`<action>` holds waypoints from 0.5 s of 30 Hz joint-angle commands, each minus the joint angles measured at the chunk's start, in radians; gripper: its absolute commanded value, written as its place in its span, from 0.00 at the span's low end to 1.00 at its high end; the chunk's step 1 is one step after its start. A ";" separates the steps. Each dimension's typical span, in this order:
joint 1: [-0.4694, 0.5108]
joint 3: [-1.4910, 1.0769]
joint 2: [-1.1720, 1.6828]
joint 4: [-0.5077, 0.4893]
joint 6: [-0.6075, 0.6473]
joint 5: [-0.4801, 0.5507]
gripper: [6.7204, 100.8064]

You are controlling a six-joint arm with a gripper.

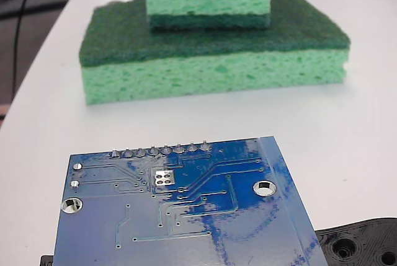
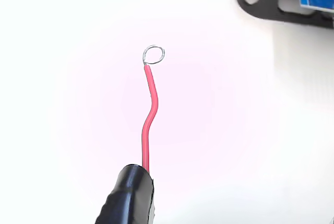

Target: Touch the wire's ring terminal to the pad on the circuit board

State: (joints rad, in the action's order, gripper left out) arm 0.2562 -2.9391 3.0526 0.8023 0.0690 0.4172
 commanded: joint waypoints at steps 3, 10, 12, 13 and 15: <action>-0.026 -0.021 0.002 -0.006 0.012 -0.051 0.99; -0.181 -0.055 0.002 -0.025 -0.046 -0.265 0.99; -0.204 -0.055 0.002 -0.025 -0.055 -0.299 0.99; -0.209 -0.055 0.002 -0.025 -0.066 -0.319 0.99; -0.209 -0.055 0.002 -0.026 -0.080 -0.342 0.99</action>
State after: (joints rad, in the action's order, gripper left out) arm 0.0460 -2.9989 3.0526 0.7793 -0.0107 0.0920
